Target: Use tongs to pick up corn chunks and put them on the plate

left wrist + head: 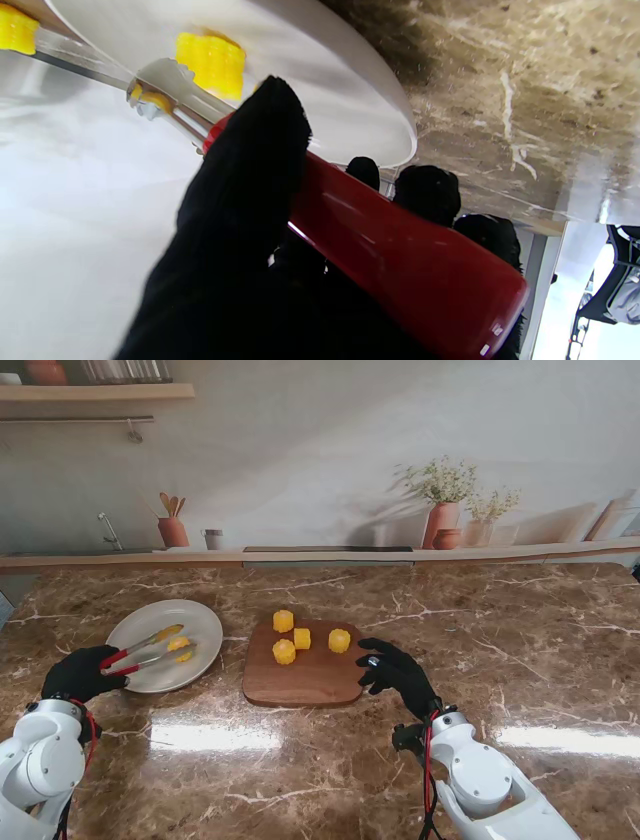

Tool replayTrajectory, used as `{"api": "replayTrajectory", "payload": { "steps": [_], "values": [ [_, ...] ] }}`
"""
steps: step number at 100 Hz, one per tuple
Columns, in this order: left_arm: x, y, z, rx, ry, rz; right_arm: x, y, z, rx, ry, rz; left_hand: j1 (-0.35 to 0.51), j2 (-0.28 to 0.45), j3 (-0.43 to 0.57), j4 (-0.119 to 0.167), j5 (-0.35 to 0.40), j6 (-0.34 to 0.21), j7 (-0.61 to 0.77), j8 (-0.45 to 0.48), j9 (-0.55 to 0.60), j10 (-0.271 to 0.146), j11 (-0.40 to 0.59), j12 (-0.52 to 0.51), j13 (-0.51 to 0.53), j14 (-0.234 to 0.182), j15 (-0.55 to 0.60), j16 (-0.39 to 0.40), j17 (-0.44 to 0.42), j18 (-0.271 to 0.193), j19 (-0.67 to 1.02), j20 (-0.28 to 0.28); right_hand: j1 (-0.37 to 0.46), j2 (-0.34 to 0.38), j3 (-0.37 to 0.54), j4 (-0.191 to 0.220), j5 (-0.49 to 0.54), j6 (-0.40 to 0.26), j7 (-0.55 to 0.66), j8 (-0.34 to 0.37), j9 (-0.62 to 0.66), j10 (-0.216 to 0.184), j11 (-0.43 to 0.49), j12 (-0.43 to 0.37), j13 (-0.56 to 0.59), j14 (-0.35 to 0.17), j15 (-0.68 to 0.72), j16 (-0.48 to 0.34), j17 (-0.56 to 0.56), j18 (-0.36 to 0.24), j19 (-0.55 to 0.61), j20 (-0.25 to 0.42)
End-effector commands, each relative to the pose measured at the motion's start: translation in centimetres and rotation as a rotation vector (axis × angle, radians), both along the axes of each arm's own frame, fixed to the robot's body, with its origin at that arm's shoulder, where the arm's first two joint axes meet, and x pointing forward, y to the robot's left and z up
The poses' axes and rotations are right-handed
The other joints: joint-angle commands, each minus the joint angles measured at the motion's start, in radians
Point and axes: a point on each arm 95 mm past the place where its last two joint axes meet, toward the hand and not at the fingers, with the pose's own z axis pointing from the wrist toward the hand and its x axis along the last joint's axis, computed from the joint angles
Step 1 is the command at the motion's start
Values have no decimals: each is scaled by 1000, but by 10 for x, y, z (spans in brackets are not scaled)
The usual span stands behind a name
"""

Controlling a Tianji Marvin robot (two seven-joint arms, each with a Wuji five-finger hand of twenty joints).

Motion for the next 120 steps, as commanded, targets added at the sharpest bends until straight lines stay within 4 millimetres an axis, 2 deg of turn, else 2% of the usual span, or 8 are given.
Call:
{"api": "replayTrajectory", "payload": {
  "steps": [1, 14, 24, 37, 53, 87, 108, 120],
  "values": [
    [-3, -1, 10, 5, -35, -9, -4, 0, -6, -1, 21, 13, 21, 125, 201, 25, 17, -36, 68, 11, -32, 2, 17, -7, -7, -22, -21, -7, -6, -20, 0, -3, -27, -2, -16, 37, -24, -13, -18, -11, 1, -16, -7, 12, -22, -12, 4, 14, -2, -11, -8, 34],
    [-6, -5, 26, 20, -65, -38, -4, 0, -6, 0, 19, 12, 15, 128, 205, 22, 10, -35, 65, 9, -41, 0, 18, -13, -10, -24, -25, -8, -6, -20, -1, -4, -26, -2, -16, 37, -24, -13, -19, -11, 1, -15, -7, 12, -22, -12, 4, 15, -2, -11, -8, 35],
    [-6, -16, 40, 2, -82, -102, -4, 0, -6, 1, 16, 11, 12, 132, 207, 20, 11, -38, 64, 8, -42, -1, 21, -18, -12, -27, -31, -11, -6, -20, -3, -5, -27, -2, -16, 37, -23, -13, -18, -10, 2, -16, -6, 13, -21, -12, 5, 15, -2, -11, -8, 35],
    [1, -40, 53, -12, -82, -226, -4, 0, -7, 4, 17, 11, 11, 136, 207, 18, 0, -45, 57, 5, -49, -12, 20, -27, -14, -33, -39, -14, -6, -22, -9, -9, -25, 0, -15, 37, -22, -12, -18, -10, 1, -18, -6, 13, -23, -11, 3, 14, -2, -10, -9, 35],
    [19, -76, 60, -36, -80, -353, -5, -1, -7, 5, 17, 11, 12, 137, 206, 18, -15, -48, 53, 6, -49, -19, 22, -31, -13, -36, -44, -14, -6, -24, -14, -12, -24, -1, -16, 37, -22, -13, -18, -10, 3, -15, -6, 13, -22, -12, 3, 14, -2, -10, -9, 36],
    [66, -156, 57, -66, -22, -560, -5, -7, -11, 14, 25, -7, 26, 139, 194, 17, -61, -67, 35, 2, -35, -52, 16, -23, -16, -39, -46, -10, -9, -27, -22, -16, -22, 0, -16, 36, -20, -12, -17, -10, 5, -15, -5, 13, -21, -10, 4, 14, -2, -10, -11, 36],
    [90, -196, 44, -53, 46, -607, -5, -8, -12, 18, 28, -3, 32, 142, 183, 19, -78, -62, 13, -9, -35, -58, 6, -8, -17, -40, -44, -5, -10, -29, -23, -16, -22, 2, -17, 36, -19, -11, -17, -10, 5, -14, -5, 14, -21, -10, 4, 15, -2, -9, -12, 37],
    [96, -214, 41, -74, 74, -599, -6, -7, -12, 23, 24, -4, 32, 142, 180, 20, -81, -53, 2, -14, -35, -56, 2, -4, -17, -39, -42, -3, -8, -28, -21, -15, -23, 2, -18, 36, -20, -12, -17, -10, 4, -15, -5, 14, -21, -10, 4, 15, -2, -8, -12, 37]
  ]
}}
